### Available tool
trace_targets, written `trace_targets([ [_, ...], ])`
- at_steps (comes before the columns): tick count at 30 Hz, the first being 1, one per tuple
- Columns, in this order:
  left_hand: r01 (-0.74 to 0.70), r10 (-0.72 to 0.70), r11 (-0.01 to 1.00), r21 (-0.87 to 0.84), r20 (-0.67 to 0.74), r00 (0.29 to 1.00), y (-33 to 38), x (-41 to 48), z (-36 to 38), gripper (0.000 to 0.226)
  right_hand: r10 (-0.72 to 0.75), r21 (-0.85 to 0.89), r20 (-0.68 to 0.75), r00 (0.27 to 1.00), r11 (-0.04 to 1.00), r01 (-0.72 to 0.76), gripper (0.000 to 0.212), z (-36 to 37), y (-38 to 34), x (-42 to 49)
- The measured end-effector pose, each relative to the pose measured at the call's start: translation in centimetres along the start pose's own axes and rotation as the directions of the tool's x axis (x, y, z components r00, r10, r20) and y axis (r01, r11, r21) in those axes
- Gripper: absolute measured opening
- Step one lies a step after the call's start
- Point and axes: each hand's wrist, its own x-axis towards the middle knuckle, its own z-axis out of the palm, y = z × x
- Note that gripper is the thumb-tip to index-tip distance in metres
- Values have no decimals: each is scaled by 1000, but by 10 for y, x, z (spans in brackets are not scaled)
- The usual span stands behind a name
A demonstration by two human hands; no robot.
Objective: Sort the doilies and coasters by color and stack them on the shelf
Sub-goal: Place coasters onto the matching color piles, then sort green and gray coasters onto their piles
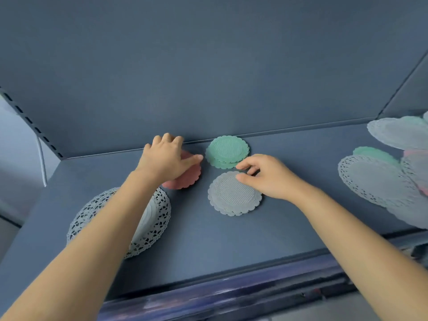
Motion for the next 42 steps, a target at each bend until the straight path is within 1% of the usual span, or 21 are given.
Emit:
trace_targets([
  [2, -70, 70, 998, -5, -18, 997, 13, 0, -6, 66, 17, 4, -32, 999, 1000, -17, 28, -5, 1, -9],
  [6, -230, 230, 972, -47, -4, 973, 58, -5, -21, 59, 69, -12, -94, 993, 997, -71, 30, -30, 12, -32],
  [10, -360, 360, 933, -6, -26, 933, 121, -16, -30, 57, 113, -34, -186, 976, 992, -121, 30, -67, 36, -65],
  [13, -434, 434, 901, 18, -3, 901, 182, -26, -32, 61, 147, -52, -249, 957, 985, -165, 30, -103, 64, -98],
  [16, -503, 504, 863, 44, -2, 864, 252, -38, -20, 65, 147, -93, -300, 943, 979, -183, 30, -141, 102, -137],
  [20, -535, 534, 845, 3, 44, 844, 352, -58, 6, 60, 181, -106, -288, 940, 970, -220, 30, -189, 161, -189],
  [22, -530, 530, 848, -25, 66, 845, 397, -67, 22, 53, 184, -119, -287, 940, 967, -225, 31, -210, 189, -209],
  [25, -515, 521, 853, -86, 67, 851, 456, -76, 46, 45, 188, -94, -298, 936, 970, -224, 33, -236, 224, -227],
  [27, -498, 507, 859, -114, 67, 859, 485, -78, 56, 43, 190, -102, -288, 938, 968, -228, 35, -250, 242, -231],
  [29, -463, 471, 881, -98, 76, 879, 504, -71, 61, 42, 192, -131, -275, 942, 963, -235, 36, -262, 258, -230],
  [33, -310, 305, 951, 18, 124, 944, 509, -34, 68, 39, 193, -185, -243, 951, 953, -241, 38, -285, 282, -211],
  [36, -186, 162, 973, 135, 168, 972, 495, -1, 70, 39, 167, -225, -232, 958, 949, -220, 38, -296, 296, -184],
  [38, -106, 69, 983, 151, 229, 971, 481, 20, 68, 43, 147, -247, -201, 968, 949, -195, 37, -301, 300, -162],
  [40, -22, -14, 993, 115, 302, 953, 468, 42, 63, 55, 125, -270, -154, 980, 949, -163, 38, -305, 302, -141],
  [42, 1, -46, 993, 121, 372, 927, 461, 66, 60, 59, 121, -313, -93, 988, 939, -145, 39, -309, 306, -122],
])
